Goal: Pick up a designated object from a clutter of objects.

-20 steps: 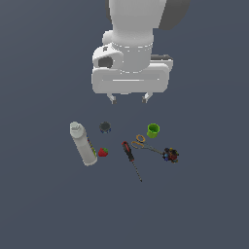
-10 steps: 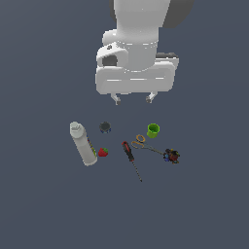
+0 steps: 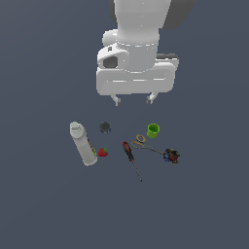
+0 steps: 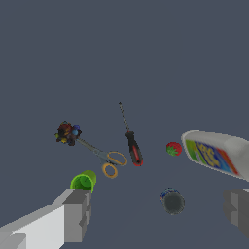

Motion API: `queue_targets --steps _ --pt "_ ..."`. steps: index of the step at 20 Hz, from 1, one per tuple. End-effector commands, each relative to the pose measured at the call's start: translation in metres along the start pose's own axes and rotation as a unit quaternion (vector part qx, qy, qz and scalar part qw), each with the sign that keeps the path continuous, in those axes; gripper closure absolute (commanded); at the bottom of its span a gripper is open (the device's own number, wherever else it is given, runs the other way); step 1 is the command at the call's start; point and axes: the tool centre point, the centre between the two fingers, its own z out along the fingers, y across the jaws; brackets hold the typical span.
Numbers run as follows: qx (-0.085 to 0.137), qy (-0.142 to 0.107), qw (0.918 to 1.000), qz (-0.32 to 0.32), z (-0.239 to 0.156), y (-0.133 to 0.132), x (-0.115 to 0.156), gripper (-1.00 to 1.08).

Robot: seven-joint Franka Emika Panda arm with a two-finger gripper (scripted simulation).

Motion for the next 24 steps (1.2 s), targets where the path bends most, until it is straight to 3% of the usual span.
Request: queue_targets --steps 1,13,24 --pt "-0.002 -0.001 1.0000 -0.009 0.004 0.003 0.001 -0.92" --pt "-0.016 -0.011 0.9943 -0.105 0.045 0.029 0.007 -0.92" --pt "-0.023 -0.027 0.9708 -0.237 0.101 0.062 0.009 -0.92"
